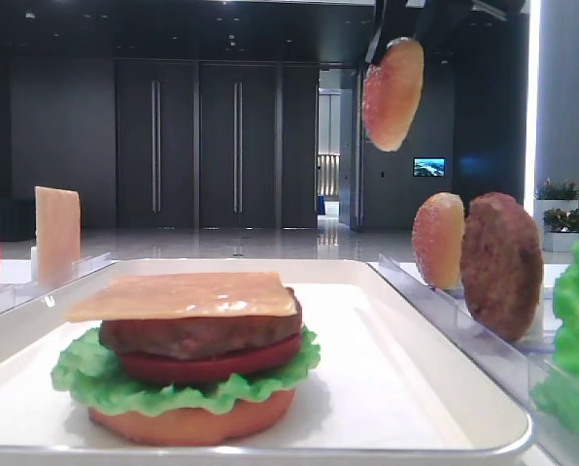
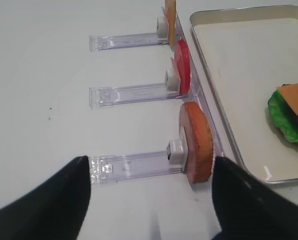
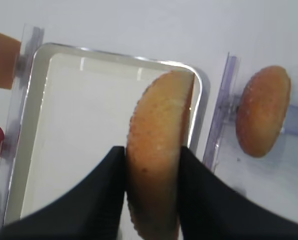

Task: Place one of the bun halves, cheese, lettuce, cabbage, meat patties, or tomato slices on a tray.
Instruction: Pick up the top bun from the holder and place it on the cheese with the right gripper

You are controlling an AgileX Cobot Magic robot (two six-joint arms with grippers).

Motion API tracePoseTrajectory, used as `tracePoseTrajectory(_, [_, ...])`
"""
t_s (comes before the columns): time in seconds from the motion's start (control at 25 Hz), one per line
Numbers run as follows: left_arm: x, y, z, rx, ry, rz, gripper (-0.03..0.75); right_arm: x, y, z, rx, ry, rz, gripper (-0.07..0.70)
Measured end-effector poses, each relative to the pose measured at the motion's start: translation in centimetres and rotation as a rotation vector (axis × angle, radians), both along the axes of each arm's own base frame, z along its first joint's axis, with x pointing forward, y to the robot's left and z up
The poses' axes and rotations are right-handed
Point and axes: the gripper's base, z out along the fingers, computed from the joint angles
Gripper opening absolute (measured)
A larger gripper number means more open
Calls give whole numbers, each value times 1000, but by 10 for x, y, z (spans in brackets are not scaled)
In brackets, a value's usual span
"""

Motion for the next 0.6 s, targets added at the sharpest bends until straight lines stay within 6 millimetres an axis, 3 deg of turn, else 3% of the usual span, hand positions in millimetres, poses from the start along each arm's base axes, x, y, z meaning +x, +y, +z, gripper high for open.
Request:
tracePoseTrajectory(0.16, [0, 0, 0, 0, 0, 0, 576, -27, -8, 7, 4, 4, 25, 222])
tracePoseTrajectory(0.36, [0, 0, 0, 0, 0, 0, 576, -61, -7, 18, 150, -39, 99, 221])
tracePoseTrajectory(0.6, [0, 0, 0, 0, 0, 0, 576, -94, -3, 7, 329, -21, 183, 221])
